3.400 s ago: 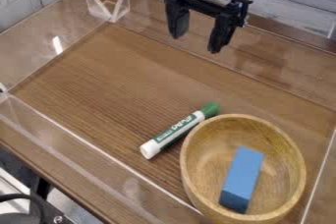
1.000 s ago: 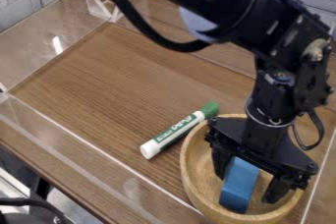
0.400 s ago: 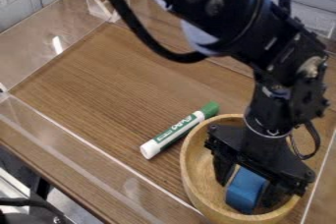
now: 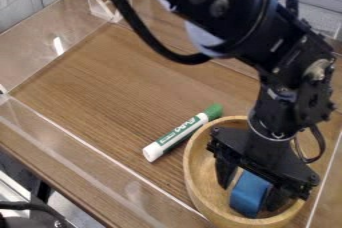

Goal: Remove the blue block from inside the brown bowl and put it on the table

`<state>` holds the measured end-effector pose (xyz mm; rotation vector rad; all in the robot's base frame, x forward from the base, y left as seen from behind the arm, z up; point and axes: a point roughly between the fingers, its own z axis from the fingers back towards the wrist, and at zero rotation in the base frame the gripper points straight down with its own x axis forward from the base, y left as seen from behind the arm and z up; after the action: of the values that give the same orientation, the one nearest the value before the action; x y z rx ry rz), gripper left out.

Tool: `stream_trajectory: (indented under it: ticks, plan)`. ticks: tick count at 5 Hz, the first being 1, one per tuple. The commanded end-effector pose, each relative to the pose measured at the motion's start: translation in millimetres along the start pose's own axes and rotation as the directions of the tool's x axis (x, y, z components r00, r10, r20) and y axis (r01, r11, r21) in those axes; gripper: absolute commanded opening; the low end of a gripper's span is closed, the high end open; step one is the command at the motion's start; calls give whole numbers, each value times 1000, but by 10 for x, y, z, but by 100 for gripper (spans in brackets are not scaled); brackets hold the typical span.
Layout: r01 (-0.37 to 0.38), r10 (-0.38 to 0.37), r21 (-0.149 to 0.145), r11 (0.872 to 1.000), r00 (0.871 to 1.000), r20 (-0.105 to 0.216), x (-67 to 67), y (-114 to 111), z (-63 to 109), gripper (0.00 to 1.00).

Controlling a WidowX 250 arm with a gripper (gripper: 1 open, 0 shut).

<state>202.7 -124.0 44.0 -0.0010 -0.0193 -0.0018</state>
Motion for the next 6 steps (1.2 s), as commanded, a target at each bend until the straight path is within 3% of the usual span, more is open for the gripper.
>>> stream_trajectory:
  ticks: [1, 3, 6]
  plan:
    - [20, -19, -17, 1000, 999, 44, 91, -77, 91, 0]
    - [17, -17, -4, 1000, 999, 43, 105, -74, 152, 0]
    - [33, -34, 21, 999, 999, 28, 94, -21, 375, 0]
